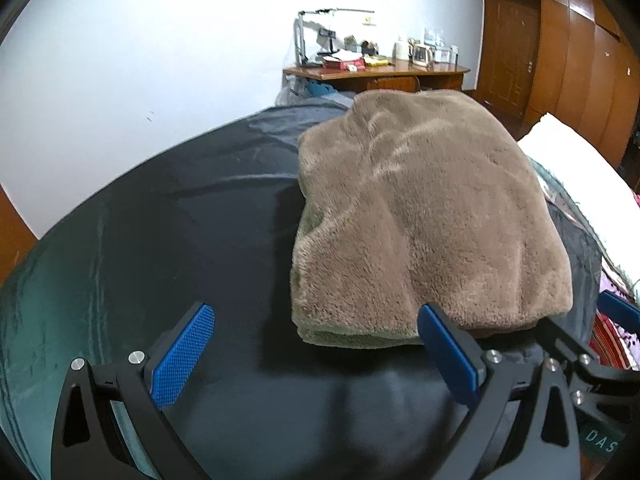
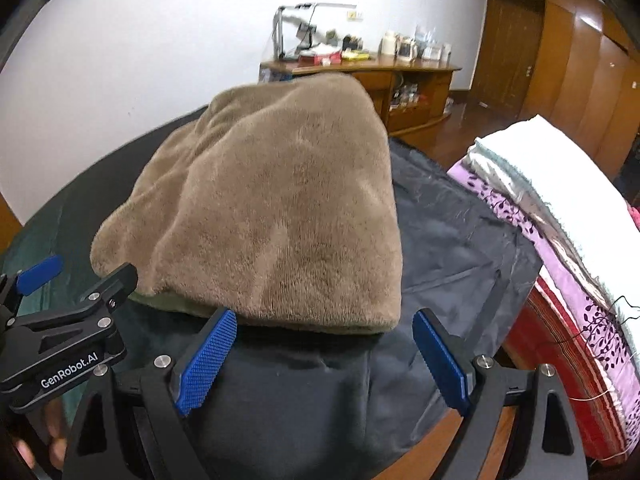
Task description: Fold clothes
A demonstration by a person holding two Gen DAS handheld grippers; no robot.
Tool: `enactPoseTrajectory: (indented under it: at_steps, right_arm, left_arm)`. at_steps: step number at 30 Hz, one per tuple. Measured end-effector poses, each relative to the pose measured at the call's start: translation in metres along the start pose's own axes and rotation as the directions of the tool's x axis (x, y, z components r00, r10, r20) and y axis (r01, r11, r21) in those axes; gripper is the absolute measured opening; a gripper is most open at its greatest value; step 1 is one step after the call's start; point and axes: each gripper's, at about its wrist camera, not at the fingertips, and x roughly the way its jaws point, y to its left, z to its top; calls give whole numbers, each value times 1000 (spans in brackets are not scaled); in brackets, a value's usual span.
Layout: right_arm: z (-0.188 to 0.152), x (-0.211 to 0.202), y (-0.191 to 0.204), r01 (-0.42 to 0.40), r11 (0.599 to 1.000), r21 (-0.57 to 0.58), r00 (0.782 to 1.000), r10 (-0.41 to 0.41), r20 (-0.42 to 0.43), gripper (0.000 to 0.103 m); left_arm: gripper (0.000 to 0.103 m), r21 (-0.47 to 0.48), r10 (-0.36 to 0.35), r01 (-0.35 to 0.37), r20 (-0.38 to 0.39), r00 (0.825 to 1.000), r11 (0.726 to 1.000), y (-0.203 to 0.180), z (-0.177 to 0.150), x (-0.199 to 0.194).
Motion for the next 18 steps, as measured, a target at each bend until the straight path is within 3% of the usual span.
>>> enactPoseTrajectory:
  at_steps: [5,18]
  right_arm:
    - [0,-13,-5,52,998,47,991,-57,119,92]
    - [-5,-10,-1,32,999,12,996,-33,85,92]
  left_arm:
    - [102,-13,13,-13,22,1000,1000,3,1,-5]
    - [102,-4,8,-8,17,1000,1000,1,-2,-8]
